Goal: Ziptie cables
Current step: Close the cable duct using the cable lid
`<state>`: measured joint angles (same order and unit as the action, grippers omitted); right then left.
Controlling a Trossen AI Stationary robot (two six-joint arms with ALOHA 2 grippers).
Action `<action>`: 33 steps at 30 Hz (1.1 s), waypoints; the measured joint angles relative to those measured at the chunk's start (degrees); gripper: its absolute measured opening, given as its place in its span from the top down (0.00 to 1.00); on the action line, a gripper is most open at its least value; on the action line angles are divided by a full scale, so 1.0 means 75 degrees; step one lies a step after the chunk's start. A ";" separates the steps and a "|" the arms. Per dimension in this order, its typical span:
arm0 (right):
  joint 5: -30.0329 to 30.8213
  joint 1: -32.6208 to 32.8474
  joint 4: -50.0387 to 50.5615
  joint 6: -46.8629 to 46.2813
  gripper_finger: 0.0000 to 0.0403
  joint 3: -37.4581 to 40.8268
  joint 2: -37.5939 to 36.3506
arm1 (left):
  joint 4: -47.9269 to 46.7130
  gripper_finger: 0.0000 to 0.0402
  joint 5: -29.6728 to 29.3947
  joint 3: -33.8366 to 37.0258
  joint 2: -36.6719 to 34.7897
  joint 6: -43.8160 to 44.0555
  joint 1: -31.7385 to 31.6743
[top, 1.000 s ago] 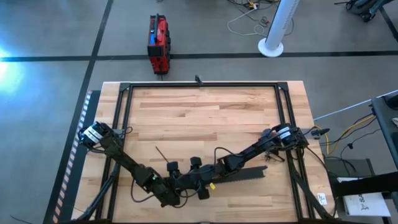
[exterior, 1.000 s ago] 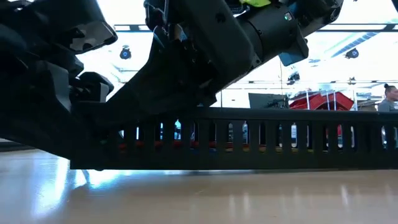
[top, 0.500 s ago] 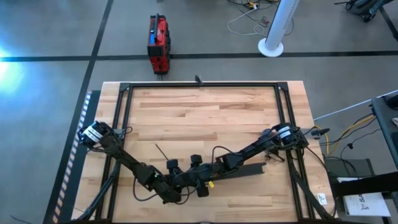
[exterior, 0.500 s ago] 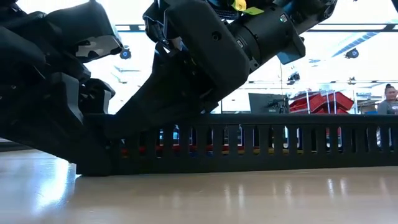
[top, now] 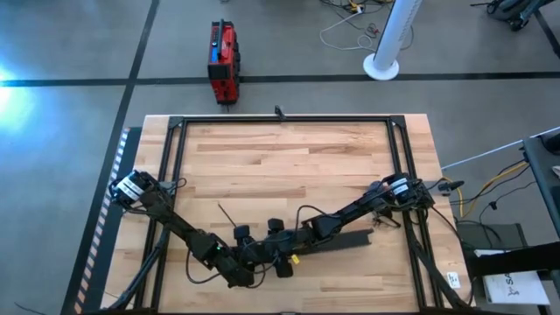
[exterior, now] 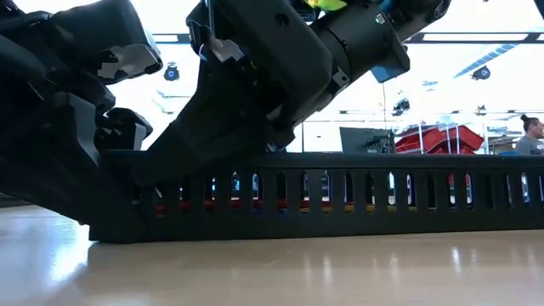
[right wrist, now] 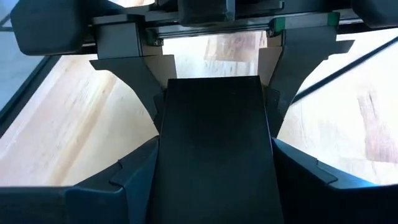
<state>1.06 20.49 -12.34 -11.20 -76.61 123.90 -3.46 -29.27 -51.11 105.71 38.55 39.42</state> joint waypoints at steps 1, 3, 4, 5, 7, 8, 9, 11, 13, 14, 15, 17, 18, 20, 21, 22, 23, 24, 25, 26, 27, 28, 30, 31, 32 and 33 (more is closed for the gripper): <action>0.0139 0.0006 0.0145 -0.0080 0.42 -0.0019 0.0000 | -0.0003 0.48 -0.0002 0.0005 0.0002 -0.0016 0.0000; 0.0412 0.0028 0.0494 -0.0272 0.43 -0.0096 -0.0005 | -0.0003 0.48 -0.0012 0.0010 0.0005 -0.0047 -0.0007; 0.0489 0.0032 0.0697 -0.0378 0.44 -0.0138 -0.0010 | -0.0003 0.48 -0.0025 0.0012 0.0009 -0.0059 -0.0010; 0.0532 0.0032 0.0812 -0.0499 0.45 -0.0162 -0.0016 | -0.0002 0.48 -0.0031 0.0012 0.0012 -0.0078 -0.0012; 0.0607 0.0038 0.0862 -0.0671 0.46 -0.0164 -0.0020 | -0.0003 0.48 -0.0023 0.0015 0.0015 -0.0107 -0.0015; 0.0613 0.0038 0.0851 -0.0725 0.46 -0.0163 -0.0020 | -0.0012 0.48 -0.0021 0.0015 0.0015 -0.0106 -0.0015; 0.0622 0.0038 0.0827 -0.0747 0.45 -0.0158 -0.0020 | -0.0064 0.48 -0.0018 0.0015 0.0015 -0.0103 -0.0015; 0.0646 0.0049 0.0787 -0.0761 0.42 -0.0152 -0.0024 | -0.0154 0.48 -0.0018 0.0015 0.0005 -0.0082 -0.0015; 0.0534 0.0034 0.0929 -0.0709 0.39 -0.0180 -0.0060 | -0.0395 0.48 -0.0018 0.0012 -0.0048 0.0013 -0.0013; 0.0478 0.0032 0.1094 -0.0687 0.37 -0.0198 -0.0090 | -0.0588 0.48 0.0030 0.0014 -0.0107 0.0030 -0.0004; 0.0442 0.0032 0.1248 -0.0598 0.35 -0.0218 -0.0134 | -0.0768 0.48 0.0121 0.0017 -0.0172 0.0039 0.0004; 0.0357 0.0050 0.1670 -0.0385 0.32 -0.0217 -0.0298 | -0.1098 0.48 0.0349 0.0023 -0.0340 0.0001 0.0009; 0.0335 0.0066 0.1863 -0.0333 0.31 -0.0217 -0.0417 | -0.1275 0.48 0.0489 0.0027 -0.0443 -0.0007 0.0025; 0.0291 0.0104 0.2411 -0.0300 0.28 -0.0217 -0.0774 | -0.1708 0.47 0.0850 0.0049 -0.0660 -0.0013 0.0040; 0.0296 0.0144 0.2709 -0.0299 0.28 -0.0220 -0.0980 | -0.1898 0.47 0.1033 0.0054 -0.0783 -0.0002 0.0054; 0.0324 0.0194 0.3076 -0.0298 0.27 -0.0226 -0.1191 | -0.2162 0.46 0.1229 0.0055 -0.0902 0.0025 0.0071; 0.0411 0.0280 0.3527 -0.0305 0.27 -0.0222 -0.1407 | -0.2466 0.45 0.1416 0.0055 -0.1022 0.0130 0.0100; 0.0548 0.0392 0.3964 -0.0349 0.26 -0.0198 -0.1614 | -0.2822 0.45 0.1585 0.0061 -0.1145 0.0274 0.0134; 0.0691 0.0511 0.4404 -0.0436 0.26 -0.0177 -0.1819 | -0.3258 0.44 0.1782 0.0065 -0.1280 0.0452 0.0156; 0.0914 0.0656 0.4839 -0.0609 0.27 -0.0131 -0.2047 | -0.3704 0.43 0.1975 0.0067 -0.1407 0.0656 0.0180; 0.1156 0.0819 0.5312 -0.0798 0.28 -0.0078 -0.2264 | -0.4143 0.42 0.2131 0.0073 -0.1545 0.0874 0.0211; 0.1441 0.0998 0.5697 -0.1026 0.29 -0.0011 -0.2508 | -0.4611 0.41 0.2269 0.0078 -0.1665 0.1087 0.0243; 0.2153 0.1441 0.6372 -0.1586 0.31 0.0200 -0.3000 | -0.5280 0.40 0.2401 0.0094 -0.1952 0.1466 0.0319; 0.2531 0.1690 0.6647 -0.1897 0.32 0.0333 -0.3232 | -0.5450 0.39 0.2401 0.0092 -0.2093 0.1599 0.0351; 0.2877 0.1951 0.6850 -0.2216 0.33 0.0465 -0.3438 | -0.5554 0.39 0.2384 0.0087 -0.2242 0.1680 0.0382; 0.3178 0.2202 0.6979 -0.2547 0.35 0.0628 -0.3649 | -0.5642 0.38 0.2362 0.0085 -0.2397 0.1734 0.0403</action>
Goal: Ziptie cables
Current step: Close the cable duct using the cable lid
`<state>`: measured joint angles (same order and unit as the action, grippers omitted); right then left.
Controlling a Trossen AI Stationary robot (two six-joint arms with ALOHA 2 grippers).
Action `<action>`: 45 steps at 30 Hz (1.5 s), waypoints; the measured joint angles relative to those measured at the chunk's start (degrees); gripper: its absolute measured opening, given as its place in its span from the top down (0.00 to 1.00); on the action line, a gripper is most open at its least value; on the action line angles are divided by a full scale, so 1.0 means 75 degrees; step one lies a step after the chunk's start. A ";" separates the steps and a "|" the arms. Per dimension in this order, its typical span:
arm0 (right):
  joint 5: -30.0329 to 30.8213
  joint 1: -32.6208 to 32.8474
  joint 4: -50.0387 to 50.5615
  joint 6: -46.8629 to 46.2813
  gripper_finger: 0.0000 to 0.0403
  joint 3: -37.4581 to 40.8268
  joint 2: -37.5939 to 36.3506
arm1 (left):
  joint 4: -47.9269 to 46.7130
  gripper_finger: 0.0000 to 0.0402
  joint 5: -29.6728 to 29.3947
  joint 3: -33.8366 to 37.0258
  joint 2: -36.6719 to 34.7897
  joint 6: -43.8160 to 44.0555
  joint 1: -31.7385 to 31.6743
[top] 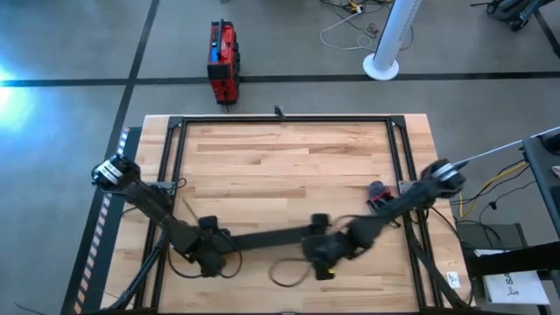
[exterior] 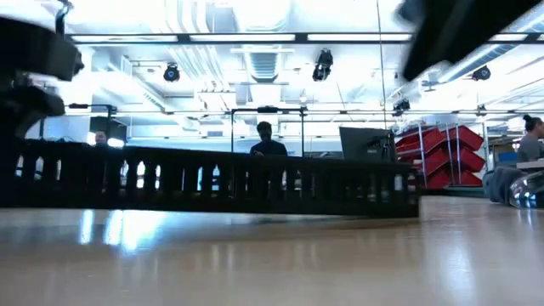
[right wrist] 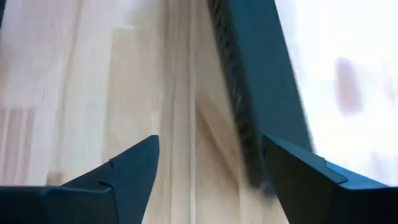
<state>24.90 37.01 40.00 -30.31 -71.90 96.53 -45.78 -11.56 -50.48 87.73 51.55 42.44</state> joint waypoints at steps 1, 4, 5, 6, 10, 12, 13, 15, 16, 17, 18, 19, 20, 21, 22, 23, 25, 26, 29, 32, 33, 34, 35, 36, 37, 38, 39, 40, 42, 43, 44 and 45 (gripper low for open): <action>0.0228 0.0250 0.0045 -0.0310 0.37 0.0179 -0.0202 | -0.0058 0.38 -0.0011 0.0000 -0.0149 0.0029 0.0002; 0.0753 0.0921 -0.0014 -0.1183 0.43 0.0728 -0.0759 | -0.0034 0.36 -0.0065 -0.0018 -0.0603 0.0114 -0.0001; 0.0893 0.1113 -0.0011 -0.1509 0.45 0.0929 -0.0896 | -0.0040 0.36 -0.0065 -0.0022 -0.0755 0.0182 -0.0001; 0.1057 0.1299 -0.0049 -0.1825 0.48 0.1137 -0.1006 | -0.0038 0.37 -0.0063 -0.0024 -0.0898 0.0228 -0.0001; 0.1956 0.1810 -0.0171 -0.2855 0.60 0.2021 -0.1368 | 0.0016 0.38 -0.0711 -0.0032 -0.1416 0.0262 -0.0050; 0.2412 0.1885 -0.0213 -0.3359 0.68 0.2530 -0.1441 | 0.0232 0.39 -0.1792 -0.0032 -0.1535 0.0154 -0.0074; 0.2548 0.1850 -0.0189 -0.3642 0.71 0.2766 -0.1446 | 0.0438 0.39 -0.2426 -0.0032 -0.1549 0.0035 -0.0093; 0.2839 0.1732 -0.0287 -0.4298 0.79 0.3214 -0.1448 | 0.1064 0.40 -0.3729 -0.0036 -0.1507 -0.0182 -0.0129; 0.2910 0.1641 -0.0326 -0.4609 0.83 0.3431 -0.1455 | 0.1464 0.41 -0.4275 -0.0038 -0.1450 -0.0287 -0.0172; 0.2909 0.1545 -0.0436 -0.4811 0.87 0.3640 -0.1457 | 0.1950 0.41 -0.4658 -0.0038 -0.1364 -0.0467 -0.0228; 0.2897 0.1461 -0.0598 -0.4917 0.90 0.3813 -0.1454 | 0.2512 0.42 -0.4841 -0.0028 -0.1255 -0.0784 -0.0314; 0.2897 0.1384 -0.0838 -0.4957 0.94 0.3980 -0.1454 | 0.3122 0.43 -0.4885 0.0001 -0.1136 -0.1169 -0.0393; 0.2900 0.1318 -0.1139 -0.4882 0.97 0.4118 -0.1454 | 0.3690 0.43 -0.4882 0.0043 -0.1000 -0.1558 -0.0478; 0.2898 0.1241 -0.1476 -0.4688 0.98 0.4239 -0.1454 | 0.4273 0.44 -0.4833 0.0069 -0.0831 -0.1964 -0.0579; 0.2886 0.1157 -0.1827 -0.4356 0.99 0.4349 -0.1454 | 0.4898 0.45 -0.4744 0.0082 -0.0617 -0.2350 -0.0702; 0.2887 0.1045 -0.2249 -0.4004 0.99 0.4467 -0.1454 | 0.5352 0.46 -0.4702 0.0083 -0.0420 -0.2641 -0.0813; 0.2854 0.0705 -0.3207 -0.3192 0.98 0.4752 -0.1433 | 0.6234 0.47 -0.4601 0.0090 0.0053 -0.3055 -0.1125; 0.2711 0.0504 -0.3701 -0.2816 0.98 0.4890 -0.1405 | 0.6585 0.48 -0.4503 0.0090 0.0278 -0.3188 -0.1312; 0.2050 -0.0163 -0.4831 -0.1881 1.00 0.5218 -0.1399 | 0.7236 0.51 -0.4269 0.0093 0.0907 -0.3262 -0.1932; 0.1737 -0.0646 -0.5259 -0.1400 1.00 0.5363 -0.1399 | 0.7449 0.53 -0.3952 0.0055 0.1455 -0.3134 -0.2439; 0.1693 -0.0756 -0.5257 -0.1322 1.00 0.5368 -0.1399 | 0.7456 0.54 -0.3766 0.0012 0.1649 -0.3066 -0.2578; 0.1662 -0.0828 -0.5275 -0.1273 1.00 0.5367 -0.1399 | 0.7463 0.55 -0.3557 -0.0033 0.1833 -0.2950 -0.2687; 0.1617 -0.0871 -0.5303 -0.1268 1.00 0.5366 -0.1399 | 0.7491 0.56 -0.3359 -0.0072 0.1994 -0.2851 -0.2763; 0.1499 -0.0913 -0.5378 -0.1253 1.00 0.5366 -0.1399 | 0.7549 0.57 -0.3239 -0.0119 0.2169 -0.2741 -0.2831; 0.1320 -0.0941 -0.5509 -0.1201 1.00 0.5366 -0.1399 | 0.7592 0.57 -0.3156 -0.0206 0.2308 -0.2704 -0.2883; 0.1141 -0.0949 -0.5588 -0.1136 1.00 0.5366 -0.1395 | 0.7661 0.58 -0.3074 -0.0259 0.2425 -0.2627 -0.2903; 0.1048 -0.0939 -0.5661 -0.1030 1.00 0.5374 -0.1371 | 0.7662 0.59 -0.3094 -0.0307 0.2540 -0.2575 -0.2903; 0.0936 -0.0938 -0.5728 -0.0963 1.00 0.5377 -0.1364 | 0.7650 0.60 -0.3112 -0.0354 0.2656 -0.2571 -0.2900; 0.0867 -0.0919 -0.5721 -0.0878 1.00 0.5370 -0.1364 | 0.7618 0.61 -0.3121 -0.0413 0.2750 -0.2548 -0.2900; 0.0849 -0.0905 -0.5664 -0.0937 1.00 0.5367 -0.1365 | 0.7617 0.62 -0.3120 -0.0426 0.2789 -0.2540 -0.2900; 0.0801 -0.0900 -0.5550 -0.1103 1.00 0.5364 -0.1373 | 0.7618 0.62 -0.3110 -0.0439 0.2801 -0.2528 -0.2902; 0.0792 -0.0901 -0.5391 -0.1321 1.00 0.5357 -0.1378 | 0.7637 0.63 -0.3091 -0.0446 0.2793 -0.2518 -0.2904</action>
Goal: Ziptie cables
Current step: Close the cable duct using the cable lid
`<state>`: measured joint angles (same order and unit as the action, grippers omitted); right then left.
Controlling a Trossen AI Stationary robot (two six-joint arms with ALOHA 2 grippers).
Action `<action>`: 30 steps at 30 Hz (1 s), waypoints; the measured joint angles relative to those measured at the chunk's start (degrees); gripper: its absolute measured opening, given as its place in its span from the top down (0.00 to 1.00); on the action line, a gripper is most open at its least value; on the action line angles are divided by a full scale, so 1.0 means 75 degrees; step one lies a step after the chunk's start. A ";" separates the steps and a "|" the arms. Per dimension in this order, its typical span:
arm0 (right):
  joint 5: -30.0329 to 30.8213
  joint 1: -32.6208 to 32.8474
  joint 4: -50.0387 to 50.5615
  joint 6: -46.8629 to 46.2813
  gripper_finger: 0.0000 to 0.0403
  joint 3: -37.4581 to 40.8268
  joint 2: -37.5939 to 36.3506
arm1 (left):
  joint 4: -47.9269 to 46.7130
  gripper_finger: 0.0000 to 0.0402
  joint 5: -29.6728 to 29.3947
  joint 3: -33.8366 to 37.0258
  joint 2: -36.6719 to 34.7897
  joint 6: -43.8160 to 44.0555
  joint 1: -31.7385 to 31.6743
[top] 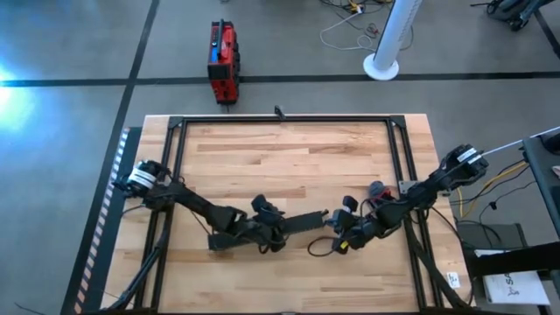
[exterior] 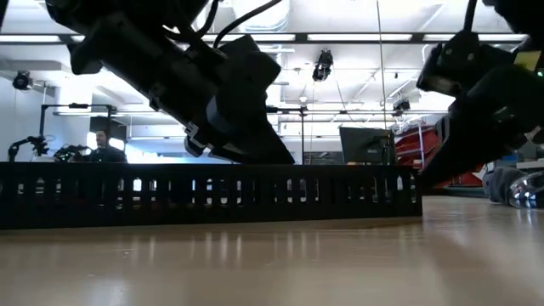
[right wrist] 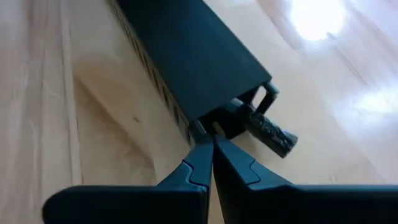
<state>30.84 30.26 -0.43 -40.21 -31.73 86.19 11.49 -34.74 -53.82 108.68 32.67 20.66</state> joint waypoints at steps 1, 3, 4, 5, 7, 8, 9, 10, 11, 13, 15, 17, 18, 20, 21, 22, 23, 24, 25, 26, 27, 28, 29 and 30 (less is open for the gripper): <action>-0.0003 -0.0002 0.0196 -0.0244 1.00 0.0000 -0.0015 | -0.0003 0.63 0.0000 -0.0001 -0.0002 0.0015 -0.0005; 0.0004 0.0026 0.0395 -0.0740 1.00 0.0000 -0.0021 | -0.0001 0.65 -0.0019 0.0000 -0.0005 0.0063 -0.0005; 0.0004 0.0048 0.0402 -0.0948 1.00 0.0000 -0.0021 | 0.0011 0.65 -0.0041 0.0002 -0.0005 0.0098 -0.0005; 0.0024 0.0066 0.0343 -0.1114 1.00 0.0000 -0.0021 | 0.0026 0.66 -0.0049 0.0006 -0.0002 0.0117 -0.0002; 0.0120 0.0071 -0.0073 -0.1195 1.00 0.0005 0.0016 | 0.0069 0.67 -0.0059 0.0010 0.0001 0.0121 0.0001; 0.0151 0.0071 -0.0268 -0.1128 1.00 0.0012 0.0037 | 0.0092 0.67 -0.0071 0.0015 0.0001 0.0116 0.0001; 0.0185 0.0068 -0.0512 -0.0966 1.00 0.0036 0.0093 | 0.0142 0.68 -0.0096 0.0026 0.0001 0.0116 0.0001; 0.0175 0.0068 -0.0800 -0.0764 1.00 0.0046 0.0148 | 0.0152 0.68 -0.0125 0.0038 0.0001 0.0113 0.0002; 0.0150 0.0068 -0.1080 -0.0578 1.00 0.0050 0.0187 | 0.0202 0.69 -0.0139 0.0044 0.0005 0.0109 0.0004; 0.0190 0.0068 -0.1341 -0.0411 1.00 -0.0006 0.0193 | 0.0355 0.70 -0.0141 0.0036 0.0011 0.0116 0.0004; 0.0226 0.0068 -0.1251 -0.0416 1.00 -0.0026 0.0183 | 0.0354 0.71 -0.0164 0.0037 0.0013 0.0116 -0.0009; 0.0202 0.0083 -0.1065 -0.0521 1.00 -0.0032 0.0151 | 0.0372 0.72 -0.0163 0.0038 0.0015 0.0109 -0.0011; 0.0119 0.0115 -0.0960 -0.0545 1.00 -0.0035 0.0117 | 0.0378 0.72 -0.0152 0.0037 0.0015 0.0052 -0.0011; -0.0105 0.0220 -0.0812 -0.0541 1.00 -0.0035 0.0069 | 0.0401 0.73 -0.0135 0.0038 0.0018 -0.0146 -0.0011; -0.0203 0.0305 -0.0741 -0.0505 1.00 -0.0035 0.0051 | 0.0407 0.74 -0.0105 0.0038 0.0018 -0.0227 -0.0009; -0.0296 0.0385 -0.0679 -0.0491 1.00 -0.0035 0.0034 | 0.0401 0.74 -0.0102 0.0038 0.0020 -0.0265 -0.0008; -0.0321 0.0454 -0.0703 -0.0488 1.00 -0.0035 0.0031 | 0.0399 0.74 -0.0101 0.0039 0.0021 -0.0278 -0.0008; -0.0365 0.0513 -0.0715 -0.0492 1.00 -0.0035 0.0025 | 0.0402 0.75 -0.0096 0.0044 0.0021 -0.0284 -0.0008; -0.0371 0.0553 -0.0701 -0.0510 1.00 -0.0035 0.0023 | 0.0404 0.75 -0.0096 0.0044 0.0021 -0.0286 -0.0008; -0.0369 0.0576 -0.0691 -0.0528 1.00 -0.0035 0.0023 | 0.0404 0.75 -0.0096 0.0044 0.0021 -0.0289 -0.0008; -0.0354 0.0578 -0.0692 -0.0555 1.00 -0.0035 0.0023 | 0.0415 0.75 -0.0096 0.0044 0.0021 -0.0289 -0.0008; -0.0307 0.0578 -0.0700 -0.0589 1.00 -0.0035 0.0023 | 0.0457 0.75 -0.0096 0.0044 0.0021 -0.0292 -0.0008; -0.0277 0.0578 -0.0712 -0.0629 1.00 -0.0035 0.0029 | 0.0479 0.75 -0.0099 0.0050 0.0021 -0.0292 -0.0008; -0.0221 0.0567 -0.0747 -0.0630 1.00 -0.0035 0.0049 | 0.0505 0.75 -0.0099 0.0052 0.0021 -0.0295 -0.0008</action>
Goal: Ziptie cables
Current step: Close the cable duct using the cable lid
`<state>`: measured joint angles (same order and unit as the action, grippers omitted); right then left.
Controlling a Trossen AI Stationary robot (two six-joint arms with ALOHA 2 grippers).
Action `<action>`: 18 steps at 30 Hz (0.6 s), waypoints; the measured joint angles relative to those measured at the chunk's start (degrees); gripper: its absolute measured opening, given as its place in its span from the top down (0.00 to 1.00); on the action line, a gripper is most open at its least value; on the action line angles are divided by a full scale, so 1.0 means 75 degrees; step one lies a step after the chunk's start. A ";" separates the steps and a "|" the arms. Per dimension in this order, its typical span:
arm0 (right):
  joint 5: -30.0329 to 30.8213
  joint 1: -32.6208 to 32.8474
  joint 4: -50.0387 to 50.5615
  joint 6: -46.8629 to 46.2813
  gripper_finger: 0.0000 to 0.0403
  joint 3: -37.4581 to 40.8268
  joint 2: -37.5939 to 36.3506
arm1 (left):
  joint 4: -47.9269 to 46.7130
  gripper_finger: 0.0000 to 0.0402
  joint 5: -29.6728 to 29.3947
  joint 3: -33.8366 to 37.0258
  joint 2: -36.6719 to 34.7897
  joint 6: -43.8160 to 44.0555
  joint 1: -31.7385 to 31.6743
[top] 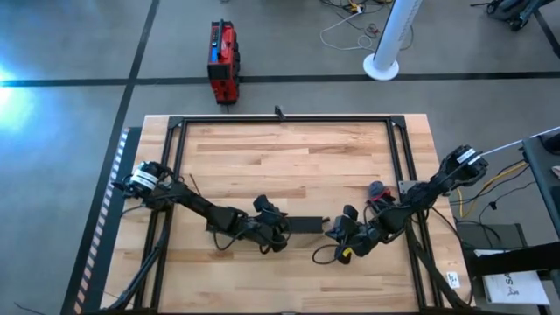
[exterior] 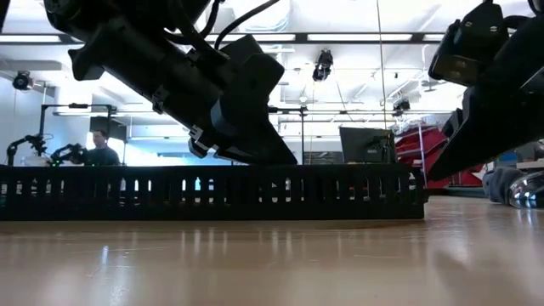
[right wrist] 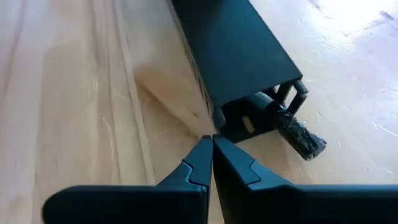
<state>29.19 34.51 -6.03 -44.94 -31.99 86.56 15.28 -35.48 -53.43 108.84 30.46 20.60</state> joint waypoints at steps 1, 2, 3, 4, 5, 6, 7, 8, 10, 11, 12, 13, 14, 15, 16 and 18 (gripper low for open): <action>0.0114 -0.0004 -0.0033 0.0052 1.00 0.0000 0.0021 | 0.0033 0.75 -0.0001 0.0001 0.0002 0.0000 0.0000; 0.0247 -0.0004 -0.0059 0.0134 1.00 0.0000 0.0035 | 0.0074 0.74 -0.0001 0.0001 0.0006 -0.0002 0.0000; 0.0331 -0.0004 -0.0109 0.0179 1.00 0.0000 0.0064 | 0.0100 0.74 -0.0003 0.0003 0.0008 -0.0001 0.0000; 0.0396 -0.0004 -0.0152 0.0212 1.00 0.0000 0.0095 | 0.0116 0.75 -0.0003 0.0006 0.0009 -0.0003 0.0000; 0.0438 -0.0007 -0.0199 0.0269 1.00 0.0002 0.0124 | 0.0140 0.75 -0.0003 0.0007 0.0009 -0.0003 0.0000; 0.0444 -0.0022 -0.0232 0.0279 1.00 0.0003 0.0145 | 0.0147 0.75 -0.0003 0.0009 0.0009 -0.0009 0.0000; 0.0453 -0.0031 -0.0261 0.0282 1.00 0.0003 0.0175 | 0.0147 0.75 -0.0009 0.0011 0.0009 -0.0013 0.0000; 0.0470 -0.0038 -0.0276 0.0284 1.00 0.0003 0.0205 | 0.0146 0.75 -0.0010 0.0012 0.0009 -0.0030 0.0000; 0.0518 -0.0039 -0.0326 0.0282 1.00 0.0003 0.0282 | 0.0156 0.75 -0.0010 0.0012 0.0009 -0.0096 0.0000; 0.0551 -0.0039 -0.0354 0.0285 1.00 0.0003 0.0322 | 0.0161 0.75 -0.0012 0.0012 0.0009 -0.0142 0.0000; 0.0572 -0.0039 -0.0360 0.0284 1.00 0.0003 0.0340 | 0.0172 0.75 -0.0012 0.0012 0.0009 -0.0191 0.0000; 0.0577 -0.0039 -0.0382 0.0279 1.00 0.0003 0.0375 | 0.0193 0.76 -0.0012 0.0012 0.0009 -0.0218 0.0000; 0.0602 -0.0039 -0.0405 0.0276 1.00 0.0003 0.0410 | 0.0207 0.76 -0.0010 0.0012 0.0009 -0.0230 0.0000; 0.0616 -0.0039 -0.0412 0.0283 1.00 0.0003 0.0420 | 0.0220 0.76 -0.0003 0.0012 0.0009 -0.0233 0.0000; 0.0629 -0.0045 -0.0414 0.0285 1.00 0.0003 0.0423 | 0.0231 0.76 -0.0001 0.0012 0.0009 -0.0247 0.0000; 0.0715 -0.0057 -0.0427 0.0326 1.00 0.0003 0.0423 | 0.0261 0.76 0.0002 0.0012 0.0012 -0.0357 0.0006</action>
<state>34.55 34.09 -9.23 -42.50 -31.97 89.73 17.24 -35.47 -53.34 108.92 27.78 20.65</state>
